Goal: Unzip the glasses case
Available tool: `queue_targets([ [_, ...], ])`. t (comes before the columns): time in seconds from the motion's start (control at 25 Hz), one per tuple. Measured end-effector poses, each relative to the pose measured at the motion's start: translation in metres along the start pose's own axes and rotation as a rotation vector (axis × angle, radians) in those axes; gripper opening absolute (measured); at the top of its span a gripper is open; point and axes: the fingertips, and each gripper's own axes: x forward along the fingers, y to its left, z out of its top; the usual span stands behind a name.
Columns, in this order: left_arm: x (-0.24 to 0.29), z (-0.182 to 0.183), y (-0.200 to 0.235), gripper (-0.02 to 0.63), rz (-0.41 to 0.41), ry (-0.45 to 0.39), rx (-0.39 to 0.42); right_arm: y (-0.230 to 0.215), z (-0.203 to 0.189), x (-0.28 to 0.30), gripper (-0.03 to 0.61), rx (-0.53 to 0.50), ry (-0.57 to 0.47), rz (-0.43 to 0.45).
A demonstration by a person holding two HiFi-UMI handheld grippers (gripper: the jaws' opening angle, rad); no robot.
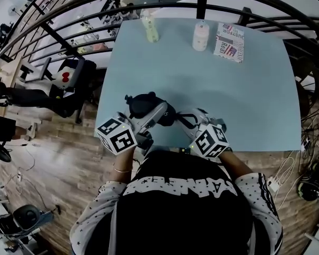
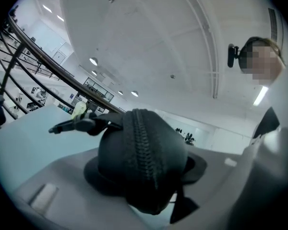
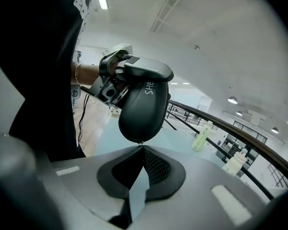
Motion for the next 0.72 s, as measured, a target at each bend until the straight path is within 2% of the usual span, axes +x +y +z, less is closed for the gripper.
queue_targets([
  [0.48,0.001,-0.003,-0.002,0.0,-0.024,0.023,-0.026,-0.009,0.002,-0.004,0.006,-0.007,0.017,-0.021],
  [0.72,0.007,-0.013,-0.008,0.0,-0.038,0.061,-0.023,-0.01,-0.002,-0.01,0.006,-0.018,0.032,-0.027],
])
